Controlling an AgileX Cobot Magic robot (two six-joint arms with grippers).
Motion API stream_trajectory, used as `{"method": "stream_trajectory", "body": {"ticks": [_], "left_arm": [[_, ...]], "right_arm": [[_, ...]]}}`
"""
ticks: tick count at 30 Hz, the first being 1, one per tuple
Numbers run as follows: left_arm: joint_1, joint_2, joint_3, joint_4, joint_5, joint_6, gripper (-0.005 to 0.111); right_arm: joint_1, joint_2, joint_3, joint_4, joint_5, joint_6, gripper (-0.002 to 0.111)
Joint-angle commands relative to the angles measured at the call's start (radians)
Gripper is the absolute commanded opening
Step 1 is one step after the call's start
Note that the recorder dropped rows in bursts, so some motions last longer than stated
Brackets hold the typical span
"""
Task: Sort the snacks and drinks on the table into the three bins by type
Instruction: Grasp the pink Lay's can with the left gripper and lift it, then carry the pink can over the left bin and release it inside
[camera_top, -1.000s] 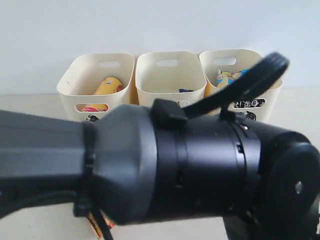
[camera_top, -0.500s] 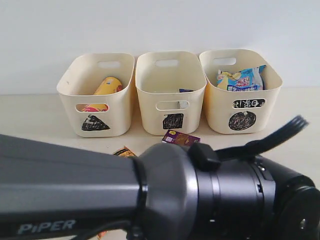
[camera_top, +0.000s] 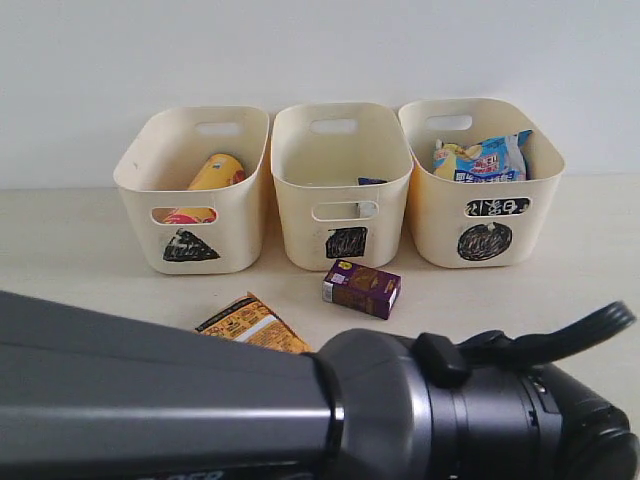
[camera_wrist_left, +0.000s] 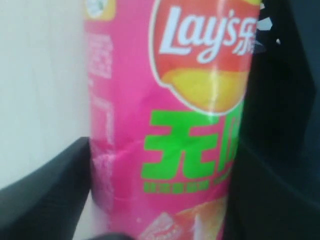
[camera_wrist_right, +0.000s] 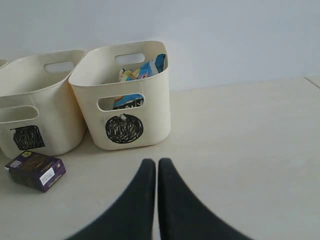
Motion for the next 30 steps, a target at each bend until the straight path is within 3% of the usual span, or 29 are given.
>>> {"method": "stream_trajectory", "body": {"ticks": [1,8,14,17,22,30], "left_arm": [[-0.001,-0.005,-0.017,0.043,0.085,-0.004,0.005],[-0.001,-0.062,-0.046,0.115,0.188,-0.006,0.004],[0.016,-0.166,-0.046,0.343,0.208,-0.104,0.004],[0.079,-0.217,-0.046,0.371,0.208,-0.128,0.004],[0.252,-0.298,-0.046,0.371,0.203,-0.18,0.004],[0.503,-0.424,-0.046,0.371,-0.033,-0.281,0.004]], "right_arm": [[0.002,-0.001,0.004,-0.004,-0.002,-0.003,0.0],[0.002,-0.001,0.004,-0.004,-0.002,-0.005,0.0],[0.002,-0.001,0.004,-0.004,-0.002,-0.005,0.0],[0.002,-0.001,0.004,-0.004,-0.002,-0.005,0.0],[0.002,-0.001,0.004,-0.004,-0.002,-0.005,0.0],[0.002,-0.001,0.004,-0.004,-0.002,-0.005,0.0]]}}
